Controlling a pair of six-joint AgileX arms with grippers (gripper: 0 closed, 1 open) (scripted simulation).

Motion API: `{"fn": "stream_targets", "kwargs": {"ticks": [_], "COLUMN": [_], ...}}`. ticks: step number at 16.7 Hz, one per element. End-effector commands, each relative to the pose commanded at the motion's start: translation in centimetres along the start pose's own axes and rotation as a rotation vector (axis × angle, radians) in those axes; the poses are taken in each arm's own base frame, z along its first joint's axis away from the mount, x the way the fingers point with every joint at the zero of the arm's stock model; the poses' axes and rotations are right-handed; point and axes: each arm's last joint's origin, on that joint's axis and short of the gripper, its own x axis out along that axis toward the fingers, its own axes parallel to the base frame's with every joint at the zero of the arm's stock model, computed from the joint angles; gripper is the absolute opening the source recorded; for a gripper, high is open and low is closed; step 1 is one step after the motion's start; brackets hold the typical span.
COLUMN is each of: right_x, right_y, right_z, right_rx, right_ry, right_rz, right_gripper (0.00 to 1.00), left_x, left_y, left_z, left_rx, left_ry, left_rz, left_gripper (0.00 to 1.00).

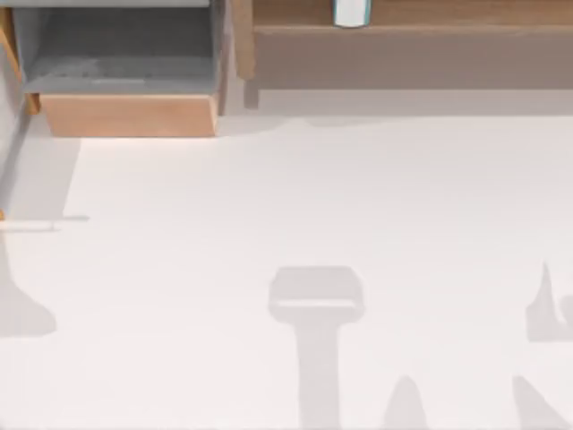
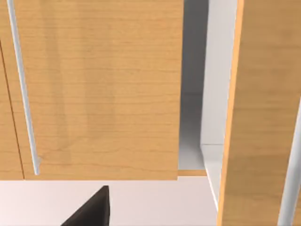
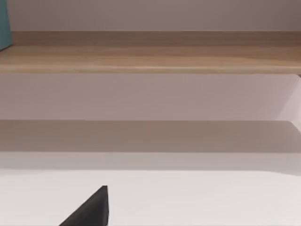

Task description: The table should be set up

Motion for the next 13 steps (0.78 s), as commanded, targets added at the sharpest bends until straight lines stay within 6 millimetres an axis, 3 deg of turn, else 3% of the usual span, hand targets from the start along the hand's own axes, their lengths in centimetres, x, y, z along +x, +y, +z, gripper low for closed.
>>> {"fn": "stream_targets", "kwargs": {"ticks": [12, 13], "right_x": [0.0, 0.0], "right_y": [0.0, 0.0], "right_z": [0.0, 0.0], "right_rx": [0.0, 0.0], "right_ry": [0.0, 0.0], "right_rz": [0.0, 0.0], "right_gripper": [1.0, 1.0], "left_x": [0.0, 0.0], "left_y": [0.0, 0.0], "left_z": [0.0, 0.0], "left_rx": [0.0, 0.0], "left_ry": [0.0, 0.0], "left_rz": [0.0, 0.0], "left_gripper": [0.02, 0.0]}}
